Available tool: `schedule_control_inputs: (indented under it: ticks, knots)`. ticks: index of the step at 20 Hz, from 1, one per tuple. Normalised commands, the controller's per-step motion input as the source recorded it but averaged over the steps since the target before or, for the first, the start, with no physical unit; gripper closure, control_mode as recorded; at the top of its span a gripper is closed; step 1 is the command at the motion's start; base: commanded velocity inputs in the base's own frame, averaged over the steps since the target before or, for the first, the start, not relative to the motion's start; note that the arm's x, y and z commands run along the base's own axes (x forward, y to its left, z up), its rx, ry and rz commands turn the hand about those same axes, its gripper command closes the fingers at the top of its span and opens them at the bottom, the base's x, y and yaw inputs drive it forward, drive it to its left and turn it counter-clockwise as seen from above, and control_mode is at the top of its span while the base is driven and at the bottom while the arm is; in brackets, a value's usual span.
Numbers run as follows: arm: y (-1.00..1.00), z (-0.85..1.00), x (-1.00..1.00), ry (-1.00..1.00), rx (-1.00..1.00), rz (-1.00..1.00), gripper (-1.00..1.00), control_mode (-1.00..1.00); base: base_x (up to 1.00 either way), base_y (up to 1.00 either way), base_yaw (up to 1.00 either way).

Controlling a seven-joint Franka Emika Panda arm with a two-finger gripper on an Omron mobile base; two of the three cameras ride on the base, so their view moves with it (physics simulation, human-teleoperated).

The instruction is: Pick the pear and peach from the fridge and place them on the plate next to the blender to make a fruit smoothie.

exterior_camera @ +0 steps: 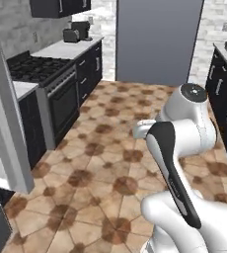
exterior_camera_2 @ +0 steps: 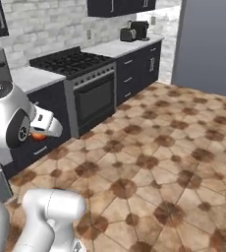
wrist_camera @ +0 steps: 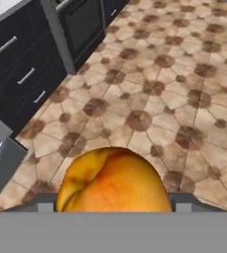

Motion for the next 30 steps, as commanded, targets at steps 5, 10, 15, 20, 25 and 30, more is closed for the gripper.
schedule_control_inputs:
  ticks: [5, 10, 15, 20, 25, 30]
  knots:
    - [0.00, 0.00, 0.00, 0.00, 0.00, 0.00, 1.00, 1.00, 0.03, 0.00, -0.78]
    - [0.00, 0.00, 0.00, 0.00, 0.00, 0.00, 1.00, 1.00, 0.14, 0.00, -0.74]
    - [0.00, 0.00, 0.00, 0.00, 0.00, 0.00, 1.00, 1.00, 0.23, 0.00, -0.69]
    - [0.00, 0.00, 0.00, 0.00, 0.00, 0.00, 1.00, 1.00, 0.71, 0.09, -0.47]
    - [0.00, 0.00, 0.00, 0.00, 0.00, 0.00, 1.00, 1.00, 1.00, 0.59, -0.20]
    - [0.00, 0.00, 0.00, 0.00, 0.00, 0.00, 1.00, 1.00, 1.00, 0.93, -0.17]
